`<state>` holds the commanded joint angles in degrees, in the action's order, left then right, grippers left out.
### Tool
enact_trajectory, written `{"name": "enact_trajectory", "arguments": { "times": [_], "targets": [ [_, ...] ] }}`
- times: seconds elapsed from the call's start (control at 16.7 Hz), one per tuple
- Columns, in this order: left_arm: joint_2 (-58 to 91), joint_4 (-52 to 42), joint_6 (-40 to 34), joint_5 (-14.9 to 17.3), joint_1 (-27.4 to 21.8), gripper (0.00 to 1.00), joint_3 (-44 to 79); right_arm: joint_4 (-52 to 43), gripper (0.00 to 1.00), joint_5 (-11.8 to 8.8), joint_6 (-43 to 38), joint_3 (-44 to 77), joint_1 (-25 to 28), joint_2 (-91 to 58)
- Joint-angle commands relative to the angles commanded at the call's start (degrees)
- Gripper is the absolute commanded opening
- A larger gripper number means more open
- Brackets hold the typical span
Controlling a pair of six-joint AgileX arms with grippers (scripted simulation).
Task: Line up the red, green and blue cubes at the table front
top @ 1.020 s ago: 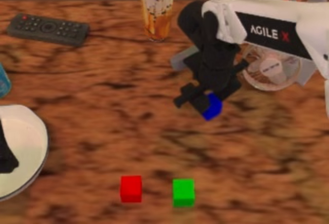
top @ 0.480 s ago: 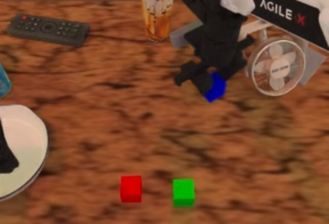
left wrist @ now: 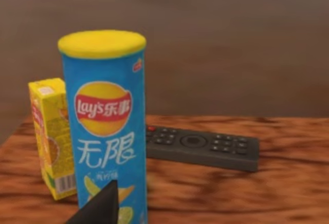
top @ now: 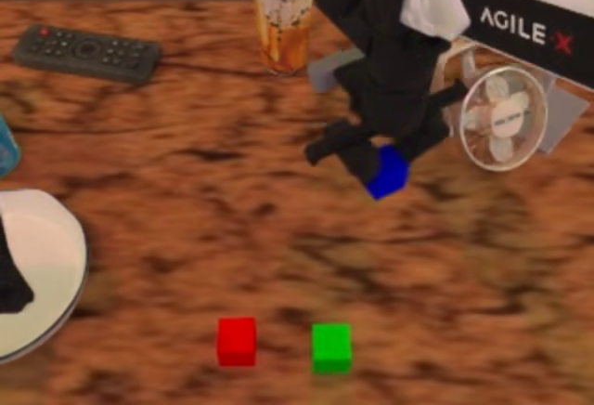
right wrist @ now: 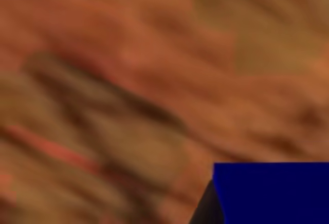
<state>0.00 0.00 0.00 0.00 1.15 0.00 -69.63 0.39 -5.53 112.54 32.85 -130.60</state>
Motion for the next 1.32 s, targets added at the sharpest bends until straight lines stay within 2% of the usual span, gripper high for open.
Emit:
{"name": "enact_trajectory", "arguments": {
  "times": [0.48,0.66,0.84,1.14,1.32],
  "targets": [
    [0.0,0.0,0.0,0.0,0.0,1.0,0.0,7.0,0.0,0.8,-27.5,-31.2,7.7,20.8],
    [0.0,0.0,0.0,0.0,0.0,1.0,0.0,9.5,0.0,1.1,-35.6,-39.5,10.0,27.8],
    [0.0,0.0,0.0,0.0,0.0,1.0,0.0,10.7,0.0,1.3,-38.6,-42.4,11.0,30.7],
    [0.0,0.0,0.0,0.0,0.0,1.0,0.0,10.8,0.0,1.2,-38.6,-42.5,10.7,30.4],
    [0.0,0.0,0.0,0.0,0.0,1.0,0.0,14.7,0.0,1.1,-38.5,-45.0,10.9,29.0]
  ]
}}
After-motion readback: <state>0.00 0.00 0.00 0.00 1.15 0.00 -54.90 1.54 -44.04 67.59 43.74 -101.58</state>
